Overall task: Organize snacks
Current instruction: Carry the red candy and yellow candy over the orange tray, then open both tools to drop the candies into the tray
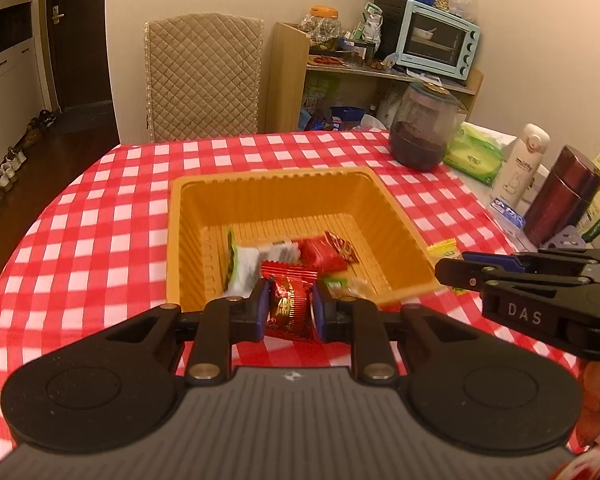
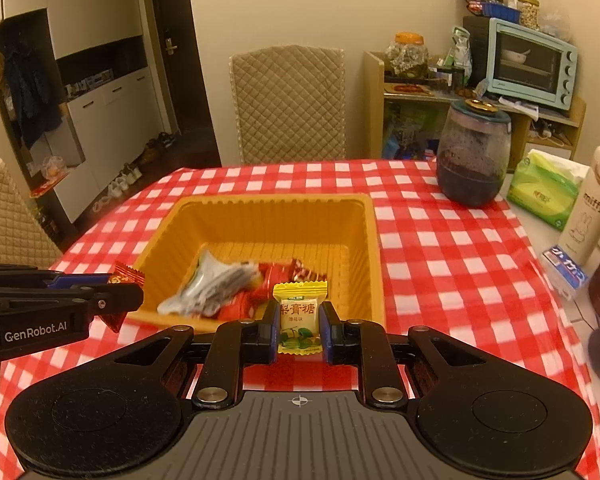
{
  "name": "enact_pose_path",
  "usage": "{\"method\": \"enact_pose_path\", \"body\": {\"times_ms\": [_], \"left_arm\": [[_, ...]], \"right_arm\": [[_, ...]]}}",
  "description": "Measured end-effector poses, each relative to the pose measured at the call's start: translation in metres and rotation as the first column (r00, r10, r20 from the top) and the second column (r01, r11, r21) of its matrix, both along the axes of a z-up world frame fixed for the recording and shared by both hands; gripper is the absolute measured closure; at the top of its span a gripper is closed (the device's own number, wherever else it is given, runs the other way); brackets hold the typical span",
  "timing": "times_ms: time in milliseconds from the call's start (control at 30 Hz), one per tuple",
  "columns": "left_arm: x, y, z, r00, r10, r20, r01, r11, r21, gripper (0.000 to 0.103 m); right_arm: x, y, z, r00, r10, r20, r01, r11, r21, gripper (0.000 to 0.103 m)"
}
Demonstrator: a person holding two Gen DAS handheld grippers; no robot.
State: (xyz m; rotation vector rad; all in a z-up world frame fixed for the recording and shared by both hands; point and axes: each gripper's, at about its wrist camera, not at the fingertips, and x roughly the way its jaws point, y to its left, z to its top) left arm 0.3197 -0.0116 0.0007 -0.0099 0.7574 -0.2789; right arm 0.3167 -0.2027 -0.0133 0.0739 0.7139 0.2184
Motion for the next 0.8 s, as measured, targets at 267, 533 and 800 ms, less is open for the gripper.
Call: {"method": "enact_pose_path", "body": {"times_ms": [267,533,800], "left_arm": [[0.047,0.010,0.000,1.000,0.024,-0.004,-0.024,1.000,-0.002,0.083],[0.074,0.009,-0.017,0.999,0.033,-0.025,-0.032,0.999,0.014,0.083],[0.088,0.010,-0.033,0.998,0.054,-0.027,-0.054,0.999,0.004,0.065]], "right_arm": [[0.037,-0.001,0.004,1.000,-0.004,-0.009,0.004,1.000,0.031,0.082],[0.058,0.001,-0.008,1.000,-0.007,-0.029,0.008,0.999,0.042,0.083],[0.066,0.001,-0.021,0.999,-0.006,-0.046,0.008,0.999,0.044,0.082]]}}
